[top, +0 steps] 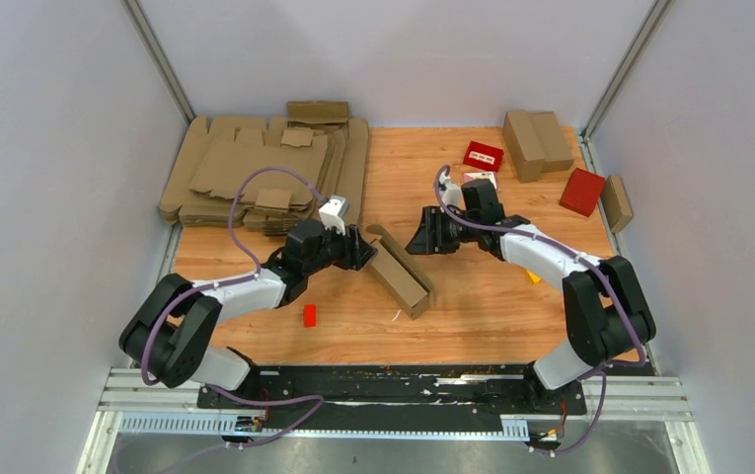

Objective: Fold the paper box

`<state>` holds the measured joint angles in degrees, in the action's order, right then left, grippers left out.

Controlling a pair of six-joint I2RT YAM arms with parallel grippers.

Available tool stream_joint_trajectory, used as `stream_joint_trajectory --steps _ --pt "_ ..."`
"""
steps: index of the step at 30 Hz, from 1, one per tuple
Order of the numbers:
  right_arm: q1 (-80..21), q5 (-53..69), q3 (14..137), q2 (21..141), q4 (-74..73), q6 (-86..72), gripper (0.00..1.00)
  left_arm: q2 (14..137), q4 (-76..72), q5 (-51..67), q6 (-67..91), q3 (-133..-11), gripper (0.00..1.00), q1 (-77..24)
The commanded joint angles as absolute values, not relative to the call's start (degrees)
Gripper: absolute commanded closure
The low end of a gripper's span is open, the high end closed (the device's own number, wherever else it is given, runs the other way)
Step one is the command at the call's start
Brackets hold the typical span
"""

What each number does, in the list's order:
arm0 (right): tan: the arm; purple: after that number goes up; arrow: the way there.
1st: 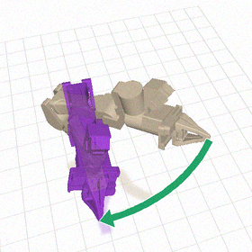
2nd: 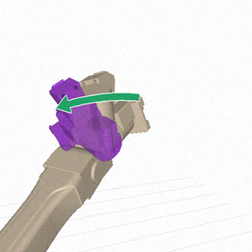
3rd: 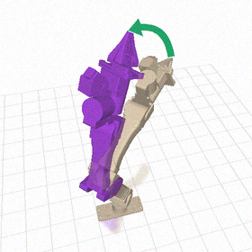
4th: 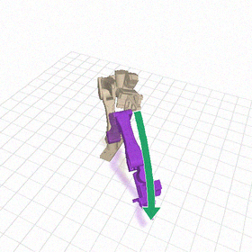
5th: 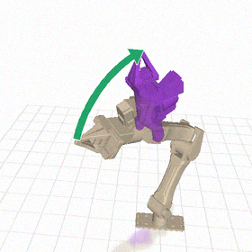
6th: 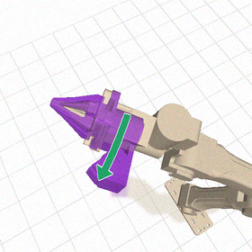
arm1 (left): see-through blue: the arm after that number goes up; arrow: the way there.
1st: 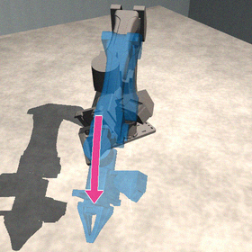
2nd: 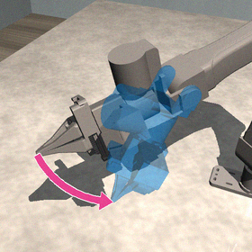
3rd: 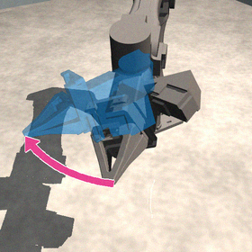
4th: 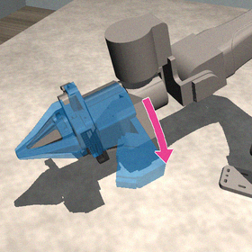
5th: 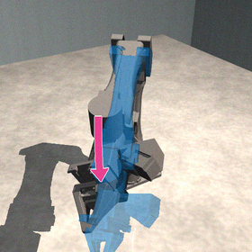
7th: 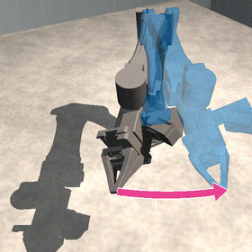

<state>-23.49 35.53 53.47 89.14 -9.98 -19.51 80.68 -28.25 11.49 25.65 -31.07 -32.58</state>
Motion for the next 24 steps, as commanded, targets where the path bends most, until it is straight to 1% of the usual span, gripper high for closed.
stream_joint_trajectory --steps 1,4,11,13,16,18,20,24 --pt "-23.00 42.47 54.72 88.24 -5.03 -22.39 0.46 82.98 -28.06 12.99 25.09 -32.80 0.44 -32.34" --pt "-23.00 45.29 54.00 88.03 -2.44 -24.53 0.41 84.44 -28.74 13.95 25.37 -33.15 0.45 -32.34" --pt "-23.01 48.66 53.61 89.75 -1.05 -26.02 0.38 84.09 -29.65 14.80 25.84 -32.88 0.45 -32.33" --pt "-23.08 50.18 53.36 90.46 -0.57 -26.20 0.35 84.13 -30.30 15.62 26.32 -32.77 0.44 -32.34" --pt "-23.63 50.62 52.87 89.80 -0.65 -25.69 0.26 83.94 -30.12 15.84 26.41 -32.77 0.44 -32.34" --pt "-25.24 47.82 54.47 89.08 -5.28 -22.15 0.19 83.92 -30.06 15.73 26.50 -32.74 0.44 -32.28" --pt "-27.92 41.44 57.15 88.77 -12.84 -16.54 0.15 84.09 -30.10 15.89 26.67 -32.76 0.44 -32.32" --pt "-33.11 27.79 58.98 87.41 -20.75 -12.13 0.11 83.95 -30.10 15.87 26.67 -32.61 0.44 -32.34"
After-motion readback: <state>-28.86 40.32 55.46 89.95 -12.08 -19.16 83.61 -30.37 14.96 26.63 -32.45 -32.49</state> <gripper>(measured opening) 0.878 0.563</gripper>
